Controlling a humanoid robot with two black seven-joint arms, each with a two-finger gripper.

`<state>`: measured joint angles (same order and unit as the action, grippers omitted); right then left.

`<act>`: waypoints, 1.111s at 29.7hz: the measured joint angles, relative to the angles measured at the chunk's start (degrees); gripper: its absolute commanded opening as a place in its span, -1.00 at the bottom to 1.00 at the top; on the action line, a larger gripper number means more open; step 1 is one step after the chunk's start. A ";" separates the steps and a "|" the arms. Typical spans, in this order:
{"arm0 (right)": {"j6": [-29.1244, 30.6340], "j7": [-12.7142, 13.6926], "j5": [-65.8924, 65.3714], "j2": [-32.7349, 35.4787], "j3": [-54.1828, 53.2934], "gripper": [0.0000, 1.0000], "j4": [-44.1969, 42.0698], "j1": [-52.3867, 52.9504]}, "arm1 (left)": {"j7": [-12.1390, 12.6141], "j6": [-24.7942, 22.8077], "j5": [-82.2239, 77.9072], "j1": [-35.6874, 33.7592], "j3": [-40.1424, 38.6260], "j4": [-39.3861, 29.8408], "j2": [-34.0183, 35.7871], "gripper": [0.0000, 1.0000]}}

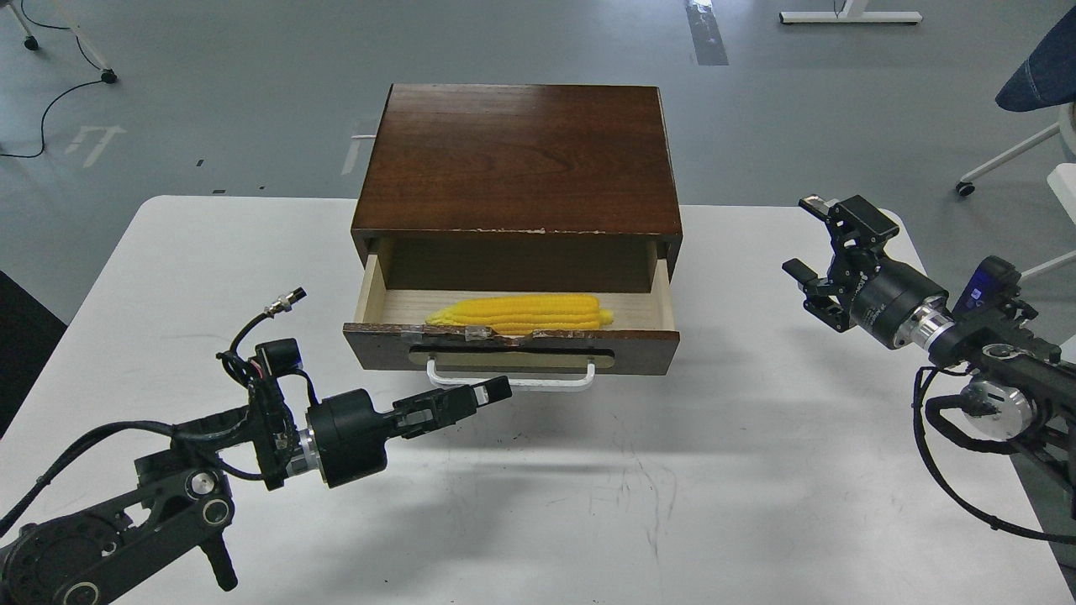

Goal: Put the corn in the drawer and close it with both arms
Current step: 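Position the left gripper against the drawer front below the handle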

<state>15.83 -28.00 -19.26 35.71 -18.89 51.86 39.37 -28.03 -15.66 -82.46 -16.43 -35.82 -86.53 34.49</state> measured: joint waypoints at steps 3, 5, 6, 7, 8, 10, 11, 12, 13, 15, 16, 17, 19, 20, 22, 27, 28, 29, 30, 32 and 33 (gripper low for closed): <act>0.00 0.00 0.00 0.06 0.00 0.99 0.00 -0.07 | 0.00 -0.18 0.03 0.00 0.30 -0.08 0.13 -1.00; 0.00 0.00 0.00 0.06 0.00 0.99 0.00 -0.07 | 0.00 -0.31 0.03 0.00 0.51 -0.21 0.17 -1.00; 0.00 0.00 0.00 0.06 0.00 0.99 0.00 -0.08 | 0.00 -0.44 0.02 0.00 0.58 -0.25 0.17 -1.00; 0.00 0.00 0.00 0.06 0.00 0.99 0.00 -0.08 | 0.00 -0.56 0.00 0.00 0.62 -0.27 0.17 -1.00; 0.00 0.00 -0.01 0.06 0.00 0.99 0.00 -0.08 | 0.01 -0.69 -0.03 0.01 0.66 -0.27 0.17 -1.00; 0.00 0.00 -0.03 0.06 0.00 0.99 -0.05 -0.12 | 0.01 -0.87 -0.09 0.03 0.68 -0.29 0.17 -1.00; 0.00 0.00 -0.05 0.06 0.00 0.99 -0.07 -0.15 | 0.01 -0.90 -0.12 0.05 0.68 -0.29 0.17 -1.00; 0.00 0.00 -0.07 0.06 0.00 0.99 -0.08 -0.20 | 0.02 -0.92 -0.13 0.06 0.68 -0.30 0.17 -1.00; 0.00 0.00 -0.07 0.06 0.00 0.99 -0.09 -0.26 | 0.03 -0.94 -0.14 0.06 0.63 -0.29 0.16 -1.00; 0.00 0.00 -0.08 0.06 0.00 0.99 -0.09 -0.39 | 0.03 -0.95 -0.15 0.05 0.40 -0.20 0.15 -1.00; 0.00 0.00 -0.08 0.06 0.00 0.99 -0.09 -0.41 | 0.03 -0.94 -0.15 0.05 0.31 -0.13 0.15 -1.00; 0.00 0.00 -0.08 0.06 0.00 0.99 -0.07 -0.43 | 0.03 -0.91 -0.15 0.05 0.26 -0.07 0.14 -1.00; 0.00 0.00 -0.07 0.05 0.00 1.00 -0.03 -0.50 | 0.02 -0.75 -0.16 0.04 0.22 0.07 0.14 -1.00; -0.01 0.00 -0.07 0.05 0.00 1.00 -0.01 -0.51 | 0.02 -0.62 -0.16 0.03 0.19 0.18 0.14 -1.00; -0.01 0.00 -0.07 0.00 0.00 0.99 0.06 -0.52 | 0.00 -0.46 -0.16 0.01 0.14 0.64 0.10 -1.00; -0.01 0.00 -0.04 -0.01 0.00 0.99 0.09 -0.52 | -0.01 -0.32 -0.16 0.00 0.01 1.76 0.06 -1.00; -0.01 0.00 -0.04 -0.01 0.00 0.99 0.09 -0.52 | 0.00 -0.30 -0.16 0.00 -0.08 1.93 0.06 -1.00; -0.01 0.00 -0.04 -0.01 0.00 0.99 0.09 -0.52 | 0.00 -0.28 -0.16 -0.02 -0.22 2.10 0.05 -1.00; -0.01 0.00 -0.02 0.00 0.00 0.99 0.09 -0.52 | 0.03 -0.25 -0.16 -0.06 -0.46 2.22 0.00 -1.00; -0.01 0.00 0.00 0.00 0.00 0.99 0.09 -0.56 | 0.09 -0.16 -0.16 -0.18 -0.93 2.42 -0.12 -1.00; -0.01 0.00 0.00 0.00 0.00 0.99 0.11 -0.63 | 0.09 -0.16 -0.16 -0.25 -1.02 2.46 -0.19 -1.00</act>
<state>15.81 -28.00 -19.26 35.72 -18.90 51.97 38.74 -27.94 -15.82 -82.62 -16.68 -36.84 -84.07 34.30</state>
